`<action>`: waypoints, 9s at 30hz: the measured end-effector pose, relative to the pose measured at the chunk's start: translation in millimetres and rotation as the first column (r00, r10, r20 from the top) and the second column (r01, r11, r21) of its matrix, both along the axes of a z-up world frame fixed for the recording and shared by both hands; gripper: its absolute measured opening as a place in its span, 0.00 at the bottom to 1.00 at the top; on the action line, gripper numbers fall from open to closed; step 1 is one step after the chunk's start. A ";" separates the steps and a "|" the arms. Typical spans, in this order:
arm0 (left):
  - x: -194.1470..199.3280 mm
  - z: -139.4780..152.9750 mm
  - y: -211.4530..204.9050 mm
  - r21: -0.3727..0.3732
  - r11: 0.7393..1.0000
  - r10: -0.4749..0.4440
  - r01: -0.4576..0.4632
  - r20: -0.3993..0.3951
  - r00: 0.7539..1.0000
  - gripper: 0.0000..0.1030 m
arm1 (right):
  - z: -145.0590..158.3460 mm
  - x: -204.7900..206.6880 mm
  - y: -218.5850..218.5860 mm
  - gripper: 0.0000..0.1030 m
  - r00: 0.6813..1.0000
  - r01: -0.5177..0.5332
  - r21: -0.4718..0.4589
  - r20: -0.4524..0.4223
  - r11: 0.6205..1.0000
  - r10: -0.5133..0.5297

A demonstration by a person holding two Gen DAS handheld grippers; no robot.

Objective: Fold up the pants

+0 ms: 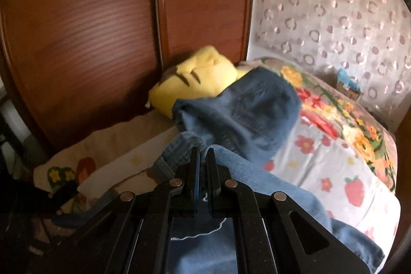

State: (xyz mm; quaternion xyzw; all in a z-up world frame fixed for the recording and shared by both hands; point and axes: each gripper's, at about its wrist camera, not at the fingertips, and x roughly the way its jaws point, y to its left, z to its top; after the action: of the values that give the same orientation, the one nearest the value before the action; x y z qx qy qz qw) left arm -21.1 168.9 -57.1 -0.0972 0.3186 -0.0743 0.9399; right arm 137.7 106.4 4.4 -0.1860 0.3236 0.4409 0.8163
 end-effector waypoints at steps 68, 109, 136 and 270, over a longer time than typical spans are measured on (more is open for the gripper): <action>35.2 0.5 16.3 0.068 0.995 0.067 -0.066 -0.009 0.998 0.23 | -111.2 -15.7 -267.8 0.63 0.901 0.431 -0.016 -0.050 0.902 -0.431; 132.2 23.4 42.7 0.171 0.979 0.114 -0.112 -0.002 0.993 0.12 | -111.7 -22.1 -261.3 0.63 0.903 0.429 -0.032 0.017 0.903 -0.429; 71.5 -12.3 -35.2 0.080 0.997 -0.015 0.018 -0.045 0.999 0.26 | -111.7 -22.0 -261.6 0.63 0.903 0.429 -0.031 0.015 0.903 -0.428; 19.5 2.2 -25.4 0.039 0.998 0.054 -0.055 0.024 0.998 0.53 | 47.9 -65.1 -167.0 0.46 0.988 0.126 0.176 0.065 0.976 -0.140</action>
State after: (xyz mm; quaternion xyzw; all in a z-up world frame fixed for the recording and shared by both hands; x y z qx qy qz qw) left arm -1.6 143.5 -54.9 -0.0864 0.3067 -0.0435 0.9469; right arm 72.6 -60.5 52.3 -0.1099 0.2647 0.4040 0.8687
